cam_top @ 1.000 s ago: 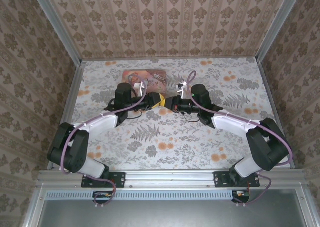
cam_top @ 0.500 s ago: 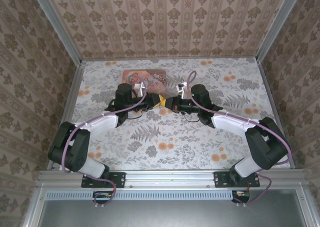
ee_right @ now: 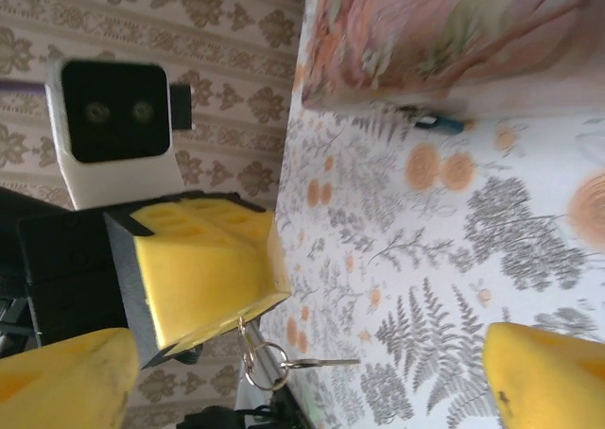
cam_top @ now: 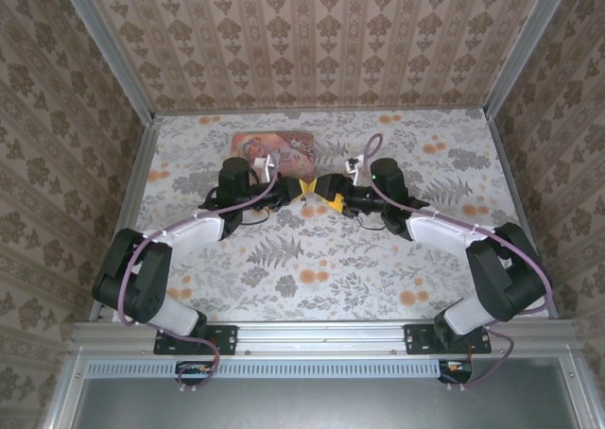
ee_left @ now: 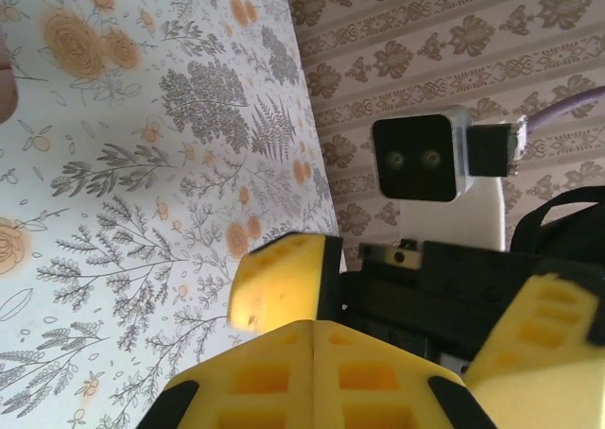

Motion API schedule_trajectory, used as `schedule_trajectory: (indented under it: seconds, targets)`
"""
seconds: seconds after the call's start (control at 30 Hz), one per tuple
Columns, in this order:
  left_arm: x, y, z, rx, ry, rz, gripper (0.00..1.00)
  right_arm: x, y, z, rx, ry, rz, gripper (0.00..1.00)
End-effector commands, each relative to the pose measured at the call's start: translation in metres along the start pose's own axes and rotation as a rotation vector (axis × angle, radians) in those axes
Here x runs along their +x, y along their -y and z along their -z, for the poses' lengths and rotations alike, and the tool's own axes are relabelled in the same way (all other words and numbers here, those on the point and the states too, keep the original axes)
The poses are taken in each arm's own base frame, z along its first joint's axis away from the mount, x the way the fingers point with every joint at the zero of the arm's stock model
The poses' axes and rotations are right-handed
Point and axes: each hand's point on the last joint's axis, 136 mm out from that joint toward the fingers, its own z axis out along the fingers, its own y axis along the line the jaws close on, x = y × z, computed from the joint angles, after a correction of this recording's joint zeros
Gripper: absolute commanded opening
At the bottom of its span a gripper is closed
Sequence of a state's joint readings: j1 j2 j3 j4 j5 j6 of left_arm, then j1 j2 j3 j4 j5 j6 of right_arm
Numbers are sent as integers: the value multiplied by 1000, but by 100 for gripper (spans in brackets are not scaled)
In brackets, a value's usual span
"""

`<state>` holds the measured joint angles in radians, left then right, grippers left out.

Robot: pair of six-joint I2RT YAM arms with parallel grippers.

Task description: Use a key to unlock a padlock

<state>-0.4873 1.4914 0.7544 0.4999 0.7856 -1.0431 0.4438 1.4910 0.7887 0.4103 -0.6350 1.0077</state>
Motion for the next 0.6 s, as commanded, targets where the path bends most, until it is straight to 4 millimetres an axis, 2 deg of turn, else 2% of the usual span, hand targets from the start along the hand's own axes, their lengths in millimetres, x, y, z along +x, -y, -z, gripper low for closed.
schedule_trajectory:
  seconds: [0.0,0.07,0.1,0.13,0.27,0.33,0.43,0.5,0.57]
  targets:
    - [-18,10,6,1,37,-61,0,-11,0,24,61,37,44,100]
    - [-22,17,7,-1,42,-92,0,-18,12,31,137,40,65,100]
    - [-24,20,7,-2,45,-110,0,-22,5,40,153,61,98,100]
    - [-36,20,14,-15,73,-125,0,-28,8,45,198,77,120,99]
    - [-51,36,22,-42,102,-217,0,-51,22,65,345,147,169,100]
    - [-58,45,26,-57,118,-268,0,-66,29,73,343,191,154,100]
    - [-69,58,33,-78,148,-333,0,-92,37,84,247,294,76,100]
    - [-75,66,38,-80,167,-364,0,-108,32,89,176,347,100,100]
    - [-82,73,42,-83,190,-390,0,-119,29,94,175,404,139,100]
